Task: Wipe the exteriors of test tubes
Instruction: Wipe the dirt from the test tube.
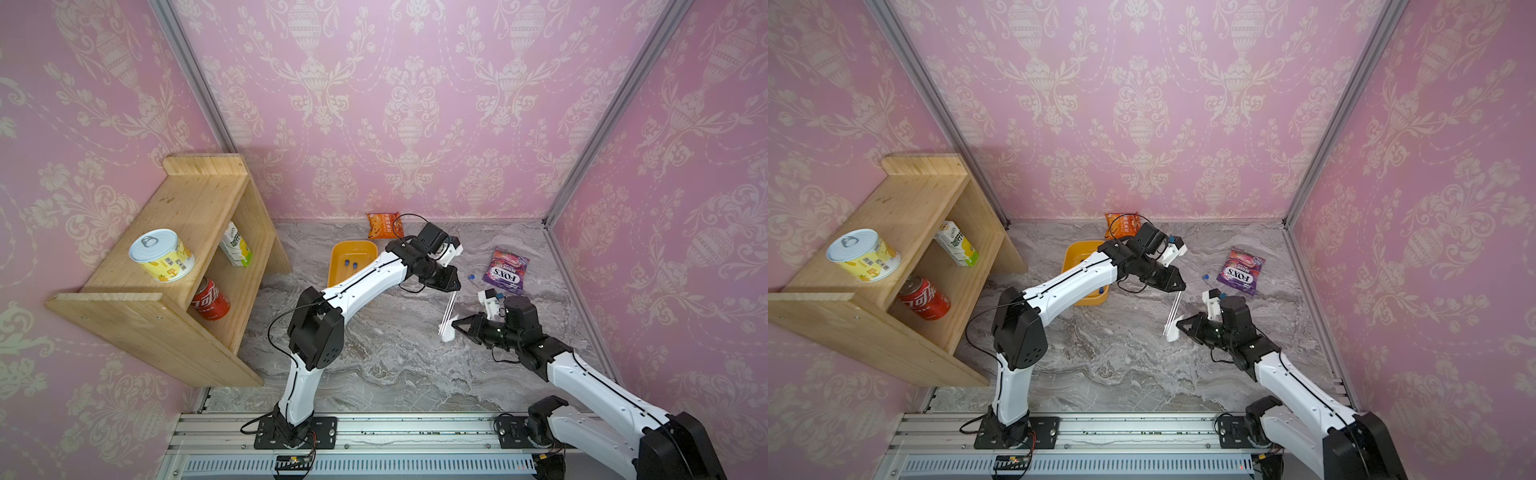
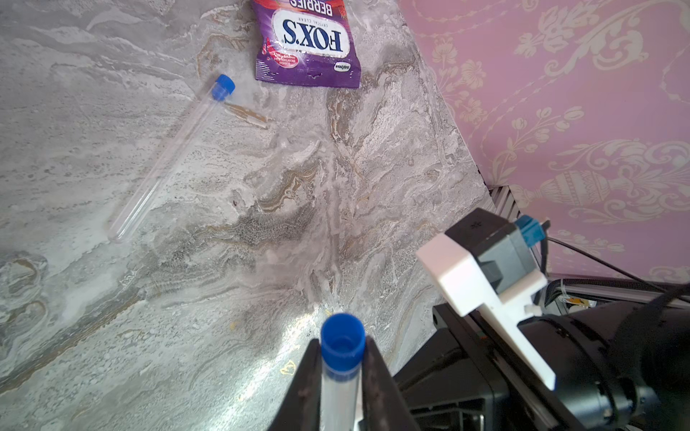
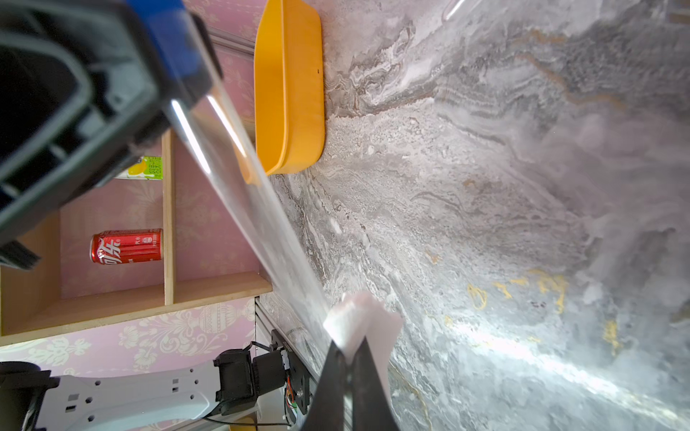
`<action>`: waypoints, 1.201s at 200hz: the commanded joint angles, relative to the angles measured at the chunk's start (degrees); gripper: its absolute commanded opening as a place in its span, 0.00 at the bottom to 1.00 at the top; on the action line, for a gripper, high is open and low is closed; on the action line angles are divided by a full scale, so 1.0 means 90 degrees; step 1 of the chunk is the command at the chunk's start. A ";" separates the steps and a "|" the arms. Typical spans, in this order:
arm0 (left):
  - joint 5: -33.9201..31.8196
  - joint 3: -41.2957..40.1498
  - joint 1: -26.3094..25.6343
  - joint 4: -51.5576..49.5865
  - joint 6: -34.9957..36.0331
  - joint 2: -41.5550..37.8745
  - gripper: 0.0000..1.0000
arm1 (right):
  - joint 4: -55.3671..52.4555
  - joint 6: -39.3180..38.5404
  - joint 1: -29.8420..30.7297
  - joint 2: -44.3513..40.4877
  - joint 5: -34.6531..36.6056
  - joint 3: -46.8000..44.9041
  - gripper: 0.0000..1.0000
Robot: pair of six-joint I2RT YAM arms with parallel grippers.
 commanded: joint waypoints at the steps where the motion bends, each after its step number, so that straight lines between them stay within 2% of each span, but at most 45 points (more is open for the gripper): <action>1: 0.0198 0.0246 -0.0020 0.0031 -0.0037 -0.0040 0.20 | 0.0026 0.0027 0.0033 -0.0139 0.0204 0.0016 0.00; 24: 0.0198 0.0241 -0.0023 0.0024 -0.0030 -0.0049 0.20 | -0.0159 -0.0201 -0.0055 0.0030 0.0171 0.0380 0.00; 98: 0.0199 0.0174 -0.0023 0.0016 -0.0021 -0.0089 0.20 | -0.0163 -0.0393 -0.1027 0.0568 -0.0540 0.1418 0.00; 141: 0.0207 0.0178 -0.0026 0.0036 -0.0020 -0.0098 0.20 | -0.0237 -0.0436 -0.1094 0.0691 -0.0605 0.1437 0.00; 177: 0.0199 0.0190 -0.0019 0.0041 -0.0020 -0.0091 0.20 | -0.0127 -0.0312 -0.0897 0.0428 -0.0530 0.0972 0.00; 240: 0.0203 0.0221 -0.0021 0.0056 -0.0034 -0.0069 0.21 | -0.0191 -0.0060 0.0064 -0.0278 0.0088 0.0277 0.00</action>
